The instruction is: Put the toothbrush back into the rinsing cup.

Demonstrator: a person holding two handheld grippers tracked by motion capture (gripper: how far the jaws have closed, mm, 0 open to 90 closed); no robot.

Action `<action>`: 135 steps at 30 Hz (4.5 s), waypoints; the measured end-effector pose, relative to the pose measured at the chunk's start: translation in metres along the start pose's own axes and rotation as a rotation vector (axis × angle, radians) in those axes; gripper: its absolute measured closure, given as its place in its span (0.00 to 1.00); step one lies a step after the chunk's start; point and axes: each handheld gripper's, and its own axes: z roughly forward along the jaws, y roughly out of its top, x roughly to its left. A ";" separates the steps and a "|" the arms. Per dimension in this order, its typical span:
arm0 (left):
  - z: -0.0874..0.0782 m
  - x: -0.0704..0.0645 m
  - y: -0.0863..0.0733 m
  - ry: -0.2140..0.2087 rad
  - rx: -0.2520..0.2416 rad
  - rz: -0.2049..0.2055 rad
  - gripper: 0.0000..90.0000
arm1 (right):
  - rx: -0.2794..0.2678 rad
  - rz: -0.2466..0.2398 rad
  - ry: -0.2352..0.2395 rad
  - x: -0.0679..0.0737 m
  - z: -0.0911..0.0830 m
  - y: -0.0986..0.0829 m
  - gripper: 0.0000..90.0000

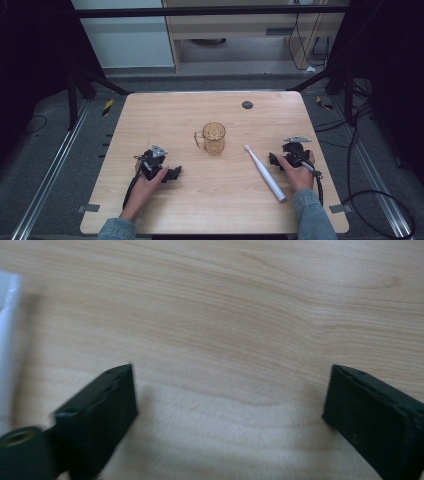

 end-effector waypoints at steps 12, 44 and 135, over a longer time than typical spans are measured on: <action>0.000 0.000 0.000 -0.001 -0.004 -0.004 0.00 | 0.001 -0.107 0.052 0.026 -0.050 0.001 0.29; 0.000 0.000 0.000 -0.001 -0.005 -0.006 0.00 | 0.205 -0.322 0.148 0.088 -0.066 0.037 0.44; 0.000 0.000 0.000 -0.002 -0.005 -0.005 0.00 | 0.447 -0.272 0.163 0.083 -0.025 0.031 0.73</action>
